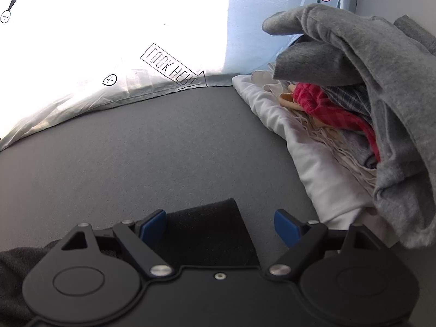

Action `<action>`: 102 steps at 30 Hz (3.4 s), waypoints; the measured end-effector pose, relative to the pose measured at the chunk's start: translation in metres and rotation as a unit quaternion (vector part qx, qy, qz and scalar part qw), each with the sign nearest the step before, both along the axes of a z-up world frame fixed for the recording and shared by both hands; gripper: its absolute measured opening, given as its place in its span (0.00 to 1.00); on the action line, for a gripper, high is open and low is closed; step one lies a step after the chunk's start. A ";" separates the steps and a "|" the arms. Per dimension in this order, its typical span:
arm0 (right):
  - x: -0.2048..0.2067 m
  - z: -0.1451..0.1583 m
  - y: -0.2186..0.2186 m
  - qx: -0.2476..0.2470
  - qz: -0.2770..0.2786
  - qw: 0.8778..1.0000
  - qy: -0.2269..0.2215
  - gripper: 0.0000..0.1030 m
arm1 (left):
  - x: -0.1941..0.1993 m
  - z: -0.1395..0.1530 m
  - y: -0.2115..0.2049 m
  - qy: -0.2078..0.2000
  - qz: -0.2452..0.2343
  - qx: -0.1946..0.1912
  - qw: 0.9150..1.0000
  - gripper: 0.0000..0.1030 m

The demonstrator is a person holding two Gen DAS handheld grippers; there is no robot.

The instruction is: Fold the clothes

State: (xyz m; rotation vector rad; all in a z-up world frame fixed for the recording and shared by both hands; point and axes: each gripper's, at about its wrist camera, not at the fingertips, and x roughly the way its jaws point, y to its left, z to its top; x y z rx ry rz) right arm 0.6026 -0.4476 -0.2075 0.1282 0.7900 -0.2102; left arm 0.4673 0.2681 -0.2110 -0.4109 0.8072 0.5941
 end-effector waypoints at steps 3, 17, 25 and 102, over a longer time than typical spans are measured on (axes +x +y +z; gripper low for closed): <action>-0.002 -0.004 -0.003 0.026 -0.005 1.000 -0.002 0.72 | 0.004 -0.007 0.000 0.007 -0.019 -0.008 1.000 0.67; -0.029 0.038 -0.028 0.093 -0.056 0.988 -0.112 0.05 | -0.005 0.048 -0.005 -0.135 -0.007 0.035 0.990 0.07; 0.001 0.019 -0.005 0.006 -0.082 0.996 -0.040 0.37 | 0.047 0.014 -0.006 -0.015 0.032 0.080 0.996 0.20; -0.288 -0.052 -0.059 0.466 -0.249 0.835 -0.152 0.41 | -0.153 -0.019 -0.147 0.075 -0.065 0.029 0.995 1.00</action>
